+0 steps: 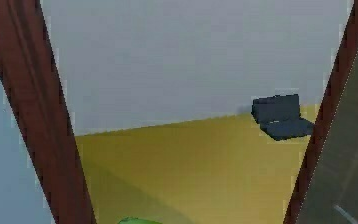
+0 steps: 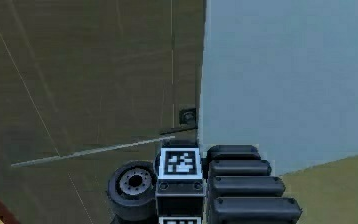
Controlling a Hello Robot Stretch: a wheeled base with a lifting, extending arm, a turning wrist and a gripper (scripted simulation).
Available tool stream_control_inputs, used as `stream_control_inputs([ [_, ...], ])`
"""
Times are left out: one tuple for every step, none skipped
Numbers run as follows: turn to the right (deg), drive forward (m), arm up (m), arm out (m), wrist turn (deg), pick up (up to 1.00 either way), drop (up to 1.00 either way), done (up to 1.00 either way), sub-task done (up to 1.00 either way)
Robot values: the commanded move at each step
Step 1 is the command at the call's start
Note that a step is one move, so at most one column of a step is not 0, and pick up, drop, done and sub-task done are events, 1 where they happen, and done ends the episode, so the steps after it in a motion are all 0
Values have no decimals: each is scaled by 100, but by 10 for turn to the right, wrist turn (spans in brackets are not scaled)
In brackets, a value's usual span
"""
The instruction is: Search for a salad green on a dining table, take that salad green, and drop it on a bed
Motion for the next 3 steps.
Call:
stream_control_inputs([
  [0,75,0,0,0,0,0,0,0],
  [360,0,0,0,0,0,0,0,0],
  [0,45,0,0,0,0,0,0,0],
])
